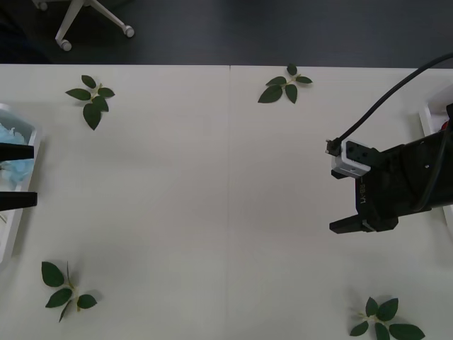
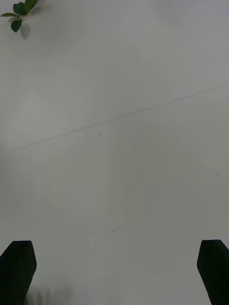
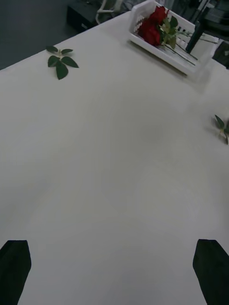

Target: Put the red flowers into the right box and the blue flowers into the left box

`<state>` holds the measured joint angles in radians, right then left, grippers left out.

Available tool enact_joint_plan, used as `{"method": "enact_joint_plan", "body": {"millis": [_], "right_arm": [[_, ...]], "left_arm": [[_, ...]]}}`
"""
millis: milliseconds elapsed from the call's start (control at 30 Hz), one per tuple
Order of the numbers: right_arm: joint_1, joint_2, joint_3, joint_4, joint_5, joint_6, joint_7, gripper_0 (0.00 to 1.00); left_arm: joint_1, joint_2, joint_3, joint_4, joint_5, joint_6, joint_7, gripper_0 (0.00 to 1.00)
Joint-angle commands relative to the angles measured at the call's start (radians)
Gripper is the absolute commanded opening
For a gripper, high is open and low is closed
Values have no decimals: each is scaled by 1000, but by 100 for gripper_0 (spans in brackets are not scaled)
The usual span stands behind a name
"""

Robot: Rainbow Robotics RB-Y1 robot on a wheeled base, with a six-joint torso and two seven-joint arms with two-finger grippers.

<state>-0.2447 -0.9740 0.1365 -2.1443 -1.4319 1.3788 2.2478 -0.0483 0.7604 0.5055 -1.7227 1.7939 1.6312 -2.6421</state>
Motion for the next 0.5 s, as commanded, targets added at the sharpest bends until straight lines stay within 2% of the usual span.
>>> {"method": "enact_joint_plan", "body": {"millis": [33,267,500], "right_arm": [[-4,-38,-14,-19,1,0,24,100],[-4,-38,-14,-19,1,0,24,100],[-4,-38,-14,-19,1,0,24,100]], "left_arm": [[-65,-69,8,-14,-37,56,-63,100],[-85,-164,-2,-25,-51,76,-63,100],[-85,-185,-24,-35,-50,84,-63,100]]}}
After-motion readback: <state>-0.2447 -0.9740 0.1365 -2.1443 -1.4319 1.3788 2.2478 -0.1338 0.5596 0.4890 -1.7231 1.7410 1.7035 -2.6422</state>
